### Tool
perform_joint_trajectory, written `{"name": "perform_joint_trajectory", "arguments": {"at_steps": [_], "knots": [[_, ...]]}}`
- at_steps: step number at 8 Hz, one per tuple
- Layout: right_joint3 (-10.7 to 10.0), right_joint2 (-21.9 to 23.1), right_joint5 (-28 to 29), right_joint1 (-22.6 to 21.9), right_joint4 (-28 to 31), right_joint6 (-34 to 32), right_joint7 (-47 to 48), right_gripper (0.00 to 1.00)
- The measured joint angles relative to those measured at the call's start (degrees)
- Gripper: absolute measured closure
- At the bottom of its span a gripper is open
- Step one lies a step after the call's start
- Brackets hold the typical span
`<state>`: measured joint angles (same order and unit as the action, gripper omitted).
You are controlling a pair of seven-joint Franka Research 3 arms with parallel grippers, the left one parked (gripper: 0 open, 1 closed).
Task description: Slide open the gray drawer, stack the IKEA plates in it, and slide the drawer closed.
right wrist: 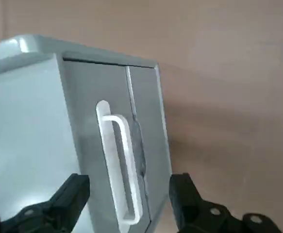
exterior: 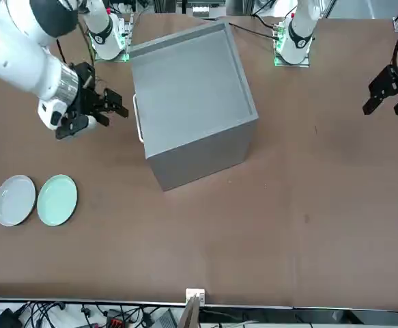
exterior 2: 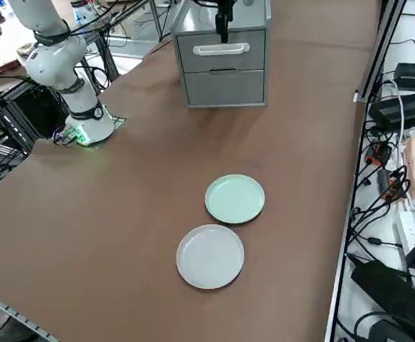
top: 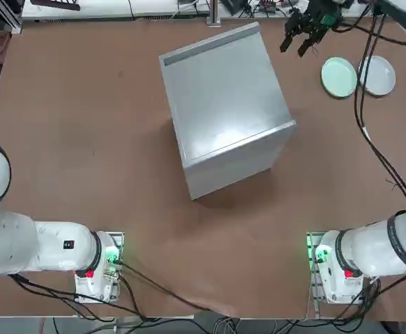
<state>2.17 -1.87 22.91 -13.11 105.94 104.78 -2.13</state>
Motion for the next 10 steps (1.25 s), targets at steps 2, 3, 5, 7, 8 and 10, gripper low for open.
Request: {"name": "perform_joint_trajectory", "arguments": {"at_steps": [2, 3, 5, 7, 8, 10], "knots": [[-0.8, 0.0, 2.0, 0.1, 3.5, 0.8, -7.1, 0.00], [-1.1, 0.0, 4.0, 0.2, 5.0, 1.9, -9.6, 0.00], [-1.2, -0.1, 5.8, 0.1, 7.8, 5.0, -12.0, 0.00], [-1.2, -0.2, 7.2, 0.0, 10.3, 8.1, -15.1, 0.00], [-1.2, -0.4, 8.6, -0.1, 11.1, 8.7, -17.1, 0.00], [-1.1, -1.4, 10.0, -0.1, 11.3, 9.1, -18.5, 0.00]]}}
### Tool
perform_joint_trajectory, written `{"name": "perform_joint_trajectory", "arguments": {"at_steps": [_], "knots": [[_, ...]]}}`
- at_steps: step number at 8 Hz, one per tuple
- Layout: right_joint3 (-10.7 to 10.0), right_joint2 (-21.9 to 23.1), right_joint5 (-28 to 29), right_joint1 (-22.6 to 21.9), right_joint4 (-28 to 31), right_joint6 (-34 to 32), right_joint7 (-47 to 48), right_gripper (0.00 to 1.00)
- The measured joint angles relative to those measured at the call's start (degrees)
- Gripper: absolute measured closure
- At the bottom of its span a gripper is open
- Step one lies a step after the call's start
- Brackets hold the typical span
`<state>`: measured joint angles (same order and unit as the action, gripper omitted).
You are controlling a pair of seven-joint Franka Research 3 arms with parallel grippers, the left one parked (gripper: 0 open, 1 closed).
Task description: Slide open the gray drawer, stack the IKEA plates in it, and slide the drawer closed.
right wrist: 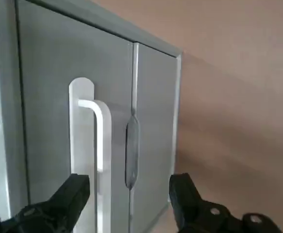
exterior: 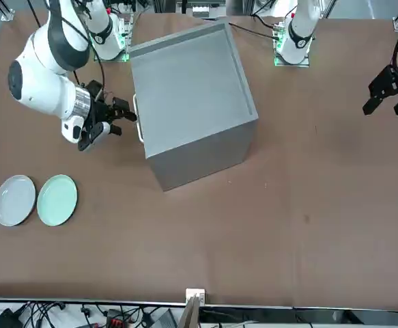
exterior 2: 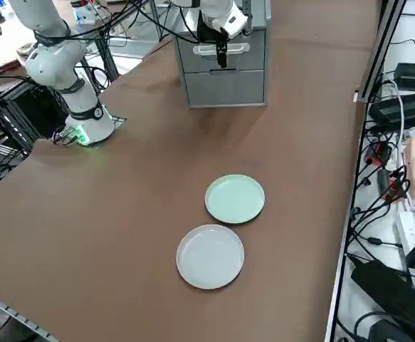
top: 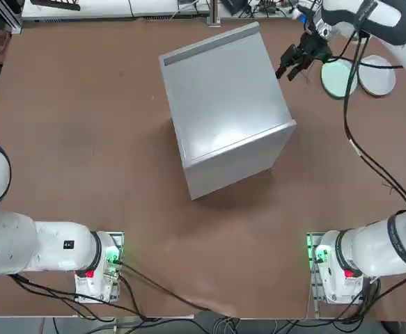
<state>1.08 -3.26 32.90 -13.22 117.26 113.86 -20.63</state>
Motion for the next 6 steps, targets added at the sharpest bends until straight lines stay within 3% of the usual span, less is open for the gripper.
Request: {"name": "perform_joint_trajectory", "arguments": {"at_steps": [6], "knots": [[0.6, -2.3, 0.7, -1.3, 0.0, 1.6, -0.3, 0.00]]}}
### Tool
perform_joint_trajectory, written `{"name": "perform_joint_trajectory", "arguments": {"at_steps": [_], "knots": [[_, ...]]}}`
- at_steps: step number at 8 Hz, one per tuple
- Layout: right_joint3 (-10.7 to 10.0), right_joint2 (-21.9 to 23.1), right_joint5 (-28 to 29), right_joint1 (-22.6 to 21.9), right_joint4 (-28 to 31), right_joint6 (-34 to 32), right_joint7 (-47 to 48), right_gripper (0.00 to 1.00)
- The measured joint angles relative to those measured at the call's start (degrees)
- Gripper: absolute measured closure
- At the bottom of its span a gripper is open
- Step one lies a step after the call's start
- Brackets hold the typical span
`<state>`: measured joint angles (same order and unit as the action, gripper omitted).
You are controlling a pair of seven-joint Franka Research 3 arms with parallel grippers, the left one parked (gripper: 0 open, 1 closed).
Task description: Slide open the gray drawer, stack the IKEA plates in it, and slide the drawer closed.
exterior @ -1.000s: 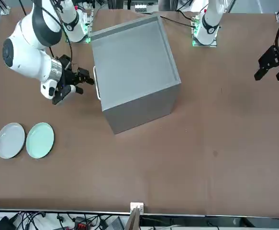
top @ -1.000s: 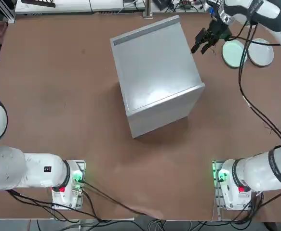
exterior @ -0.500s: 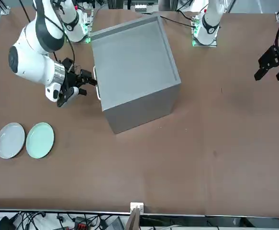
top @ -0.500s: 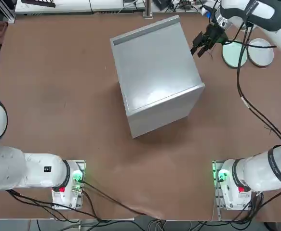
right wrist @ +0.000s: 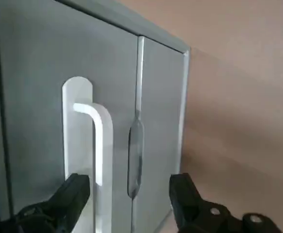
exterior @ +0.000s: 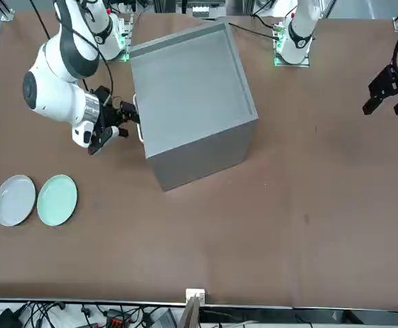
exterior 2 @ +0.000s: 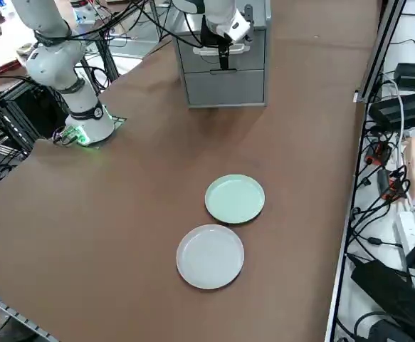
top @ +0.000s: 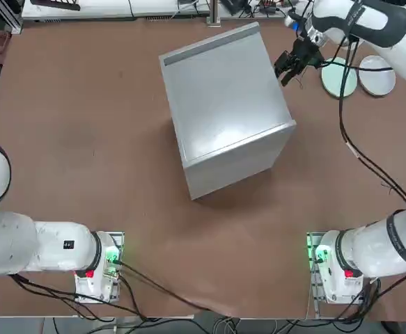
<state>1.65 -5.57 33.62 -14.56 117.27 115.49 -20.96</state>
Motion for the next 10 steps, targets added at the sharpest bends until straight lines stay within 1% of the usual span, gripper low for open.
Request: {"name": "perform_joint_trajectory", "arguments": {"at_steps": [5, 10], "knots": [[0.0, -1.2, 0.2, 0.0, 0.0, 0.5, -1.3, 0.00], [-0.3, -1.6, 1.0, 0.6, -0.1, 0.1, -7.0, 0.00]]}}
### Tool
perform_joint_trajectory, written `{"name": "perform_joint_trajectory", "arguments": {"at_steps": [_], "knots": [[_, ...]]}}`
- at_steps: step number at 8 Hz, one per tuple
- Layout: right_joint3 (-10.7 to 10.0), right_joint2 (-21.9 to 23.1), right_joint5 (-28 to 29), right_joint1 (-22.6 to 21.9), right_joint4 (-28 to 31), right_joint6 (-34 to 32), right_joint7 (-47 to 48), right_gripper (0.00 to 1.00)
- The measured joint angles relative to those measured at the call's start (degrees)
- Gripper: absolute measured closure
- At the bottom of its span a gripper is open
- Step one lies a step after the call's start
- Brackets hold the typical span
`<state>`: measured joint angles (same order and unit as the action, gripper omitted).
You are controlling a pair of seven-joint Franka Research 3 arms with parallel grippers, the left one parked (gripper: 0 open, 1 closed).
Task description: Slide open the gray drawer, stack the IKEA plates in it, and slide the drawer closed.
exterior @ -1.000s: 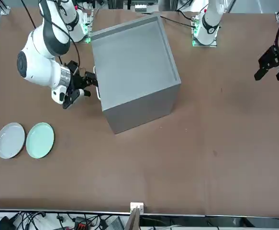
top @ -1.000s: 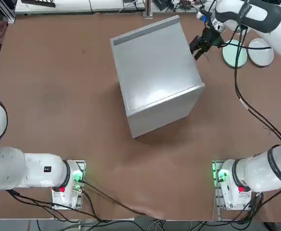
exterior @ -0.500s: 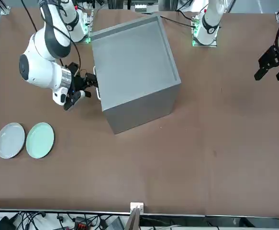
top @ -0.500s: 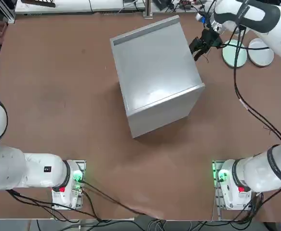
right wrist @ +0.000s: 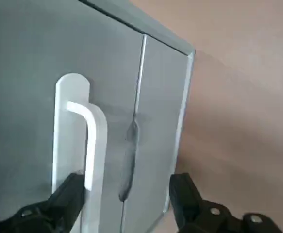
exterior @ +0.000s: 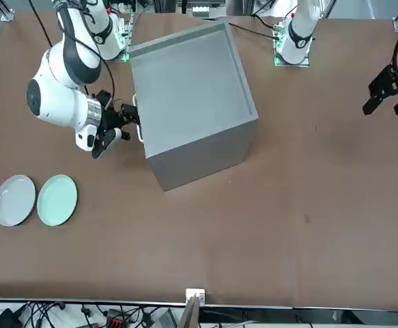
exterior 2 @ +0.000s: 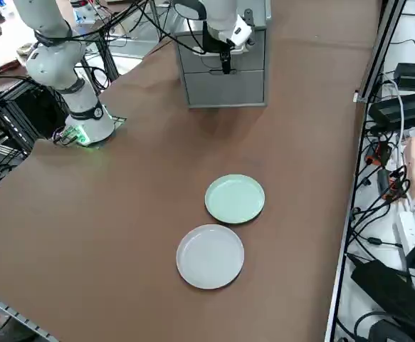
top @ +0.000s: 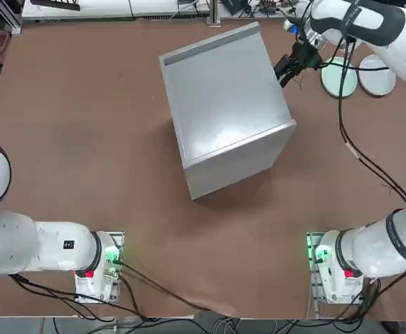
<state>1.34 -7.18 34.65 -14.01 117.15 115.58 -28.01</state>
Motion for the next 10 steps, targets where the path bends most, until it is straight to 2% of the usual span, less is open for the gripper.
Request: {"name": "perform_joint_trajectory", "arguments": {"at_steps": [3, 5, 10], "knots": [[-0.4, -0.2, -0.6, 4.2, -0.1, -1.4, -5.9, 0.00], [-0.8, -0.6, -3.7, 7.0, -0.2, -2.3, -7.8, 0.00], [-0.8, -0.7, -6.9, 12.2, -1.2, -4.7, -11.8, 0.00]]}}
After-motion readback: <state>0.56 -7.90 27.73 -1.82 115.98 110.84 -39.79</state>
